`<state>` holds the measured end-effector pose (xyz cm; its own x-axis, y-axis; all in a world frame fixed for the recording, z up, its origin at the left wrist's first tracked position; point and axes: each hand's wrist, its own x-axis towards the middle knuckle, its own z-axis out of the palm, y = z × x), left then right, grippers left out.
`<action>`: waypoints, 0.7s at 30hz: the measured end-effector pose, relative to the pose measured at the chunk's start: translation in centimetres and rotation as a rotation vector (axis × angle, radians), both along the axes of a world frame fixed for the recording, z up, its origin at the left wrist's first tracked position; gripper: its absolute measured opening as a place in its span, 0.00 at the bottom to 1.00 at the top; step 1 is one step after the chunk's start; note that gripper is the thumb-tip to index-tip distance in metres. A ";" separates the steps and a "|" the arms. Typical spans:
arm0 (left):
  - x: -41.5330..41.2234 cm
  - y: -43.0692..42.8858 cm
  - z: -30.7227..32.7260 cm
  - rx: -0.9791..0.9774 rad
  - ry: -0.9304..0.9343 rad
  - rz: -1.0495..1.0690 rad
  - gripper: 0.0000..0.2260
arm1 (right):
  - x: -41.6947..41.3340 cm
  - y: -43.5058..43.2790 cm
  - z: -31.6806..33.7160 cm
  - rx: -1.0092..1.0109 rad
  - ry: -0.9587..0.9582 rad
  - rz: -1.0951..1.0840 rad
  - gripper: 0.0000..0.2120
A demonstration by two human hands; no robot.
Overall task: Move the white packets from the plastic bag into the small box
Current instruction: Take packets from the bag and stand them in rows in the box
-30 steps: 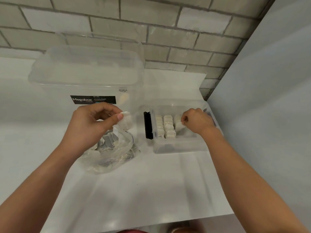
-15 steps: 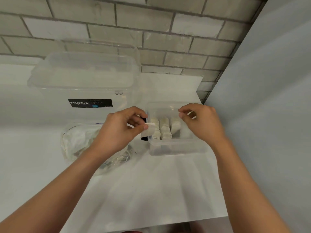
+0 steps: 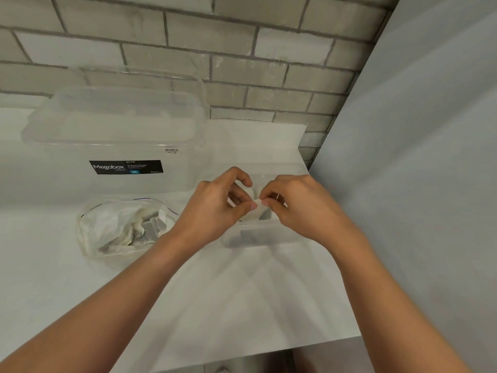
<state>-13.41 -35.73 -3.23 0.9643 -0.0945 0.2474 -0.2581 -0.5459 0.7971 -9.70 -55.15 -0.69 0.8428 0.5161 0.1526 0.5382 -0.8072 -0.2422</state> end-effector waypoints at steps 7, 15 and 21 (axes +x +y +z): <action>-1.8 0.7 -3.8 0.463 -0.114 0.007 0.07 | 4.3 -2.0 -1.9 -0.106 -0.069 -0.209 0.07; -1.3 0.4 -4.6 0.512 -0.216 0.103 0.04 | 7.6 -1.5 -5.2 -0.311 0.285 -0.159 0.07; -1.2 0.3 -4.8 0.526 -0.232 0.110 0.05 | 9.0 -0.4 -7.0 -0.324 0.297 -0.181 0.05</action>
<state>-14.62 -35.43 -8.00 0.9016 -0.1646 0.3999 -0.3131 -0.8864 0.3411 -0.66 -55.54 -7.72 0.9063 0.3385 -0.2529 0.3278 -0.9410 -0.0847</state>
